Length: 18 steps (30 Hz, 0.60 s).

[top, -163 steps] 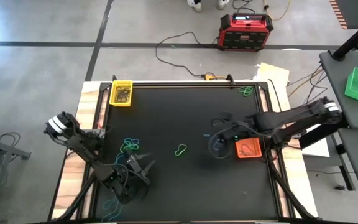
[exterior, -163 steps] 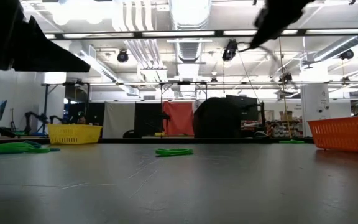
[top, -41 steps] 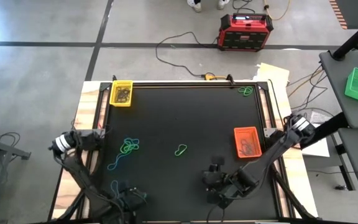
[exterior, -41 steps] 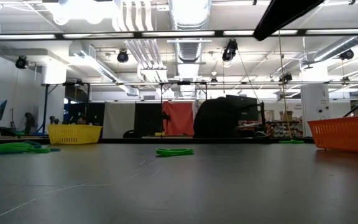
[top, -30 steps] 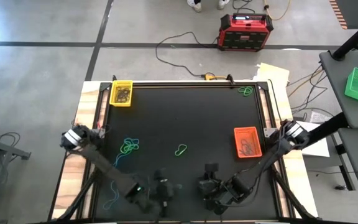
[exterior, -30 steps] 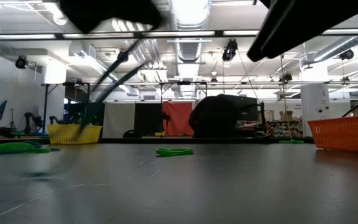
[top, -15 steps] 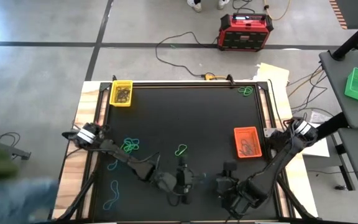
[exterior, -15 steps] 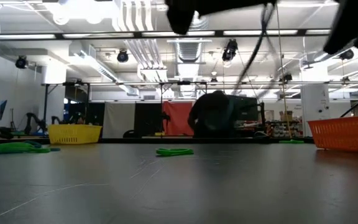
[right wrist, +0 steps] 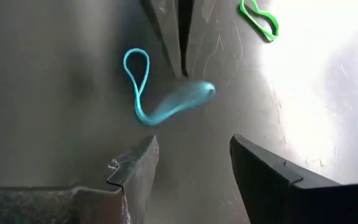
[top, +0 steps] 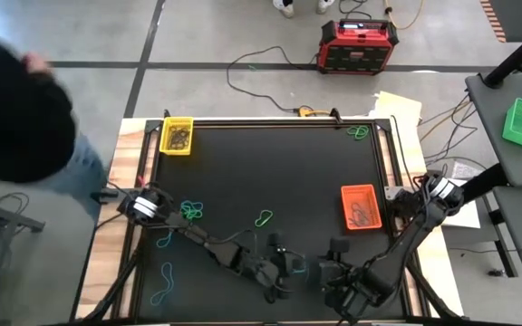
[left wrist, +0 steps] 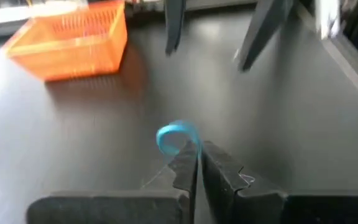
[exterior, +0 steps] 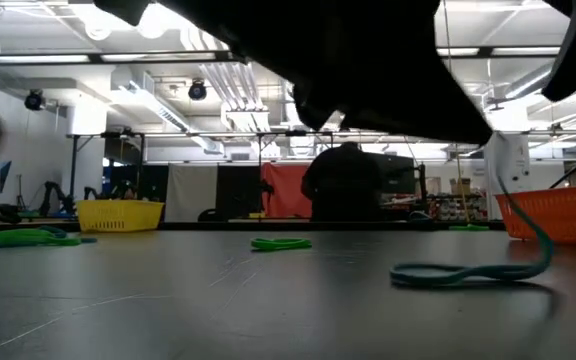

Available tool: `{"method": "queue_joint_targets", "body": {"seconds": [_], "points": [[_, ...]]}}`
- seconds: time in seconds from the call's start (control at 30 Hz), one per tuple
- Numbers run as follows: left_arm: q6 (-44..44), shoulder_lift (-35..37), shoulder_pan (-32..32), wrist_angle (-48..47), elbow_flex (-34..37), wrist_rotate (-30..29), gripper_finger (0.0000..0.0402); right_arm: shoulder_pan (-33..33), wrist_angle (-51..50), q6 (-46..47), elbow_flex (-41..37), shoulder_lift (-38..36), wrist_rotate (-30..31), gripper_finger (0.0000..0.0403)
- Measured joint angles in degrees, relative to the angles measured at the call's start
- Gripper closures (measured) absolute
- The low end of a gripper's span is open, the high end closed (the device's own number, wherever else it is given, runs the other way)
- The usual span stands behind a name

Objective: Sort rubber bands into baskets
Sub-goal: Put the blue rubber band into the orange bin

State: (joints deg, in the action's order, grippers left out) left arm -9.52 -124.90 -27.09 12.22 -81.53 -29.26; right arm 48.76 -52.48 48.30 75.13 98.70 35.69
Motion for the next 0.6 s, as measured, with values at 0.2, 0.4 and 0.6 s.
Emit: {"method": "queue_joint_targets", "body": {"seconds": [0.2, 0.4, 0.6], "points": [[-3.7, 0.2, -0.8, -14.8, -4.2, -0.1, 0.0335, -0.4, 11.7, -4.5, -4.4, 0.0, 1.8, 0.0206], [-8.4, 1.3, -3.8, -32.2, -9.0, -0.2, 0.029, -2.0, 31.2, -8.5, -13.0, 0.0, 1.2, 0.0206], [-14.3, 3.1, -8.5, -37.9, -8.6, -5.1, 0.0287, -4.8, 52.5, -15.0, -23.1, 0.3, -4.3, 0.0206]]}}
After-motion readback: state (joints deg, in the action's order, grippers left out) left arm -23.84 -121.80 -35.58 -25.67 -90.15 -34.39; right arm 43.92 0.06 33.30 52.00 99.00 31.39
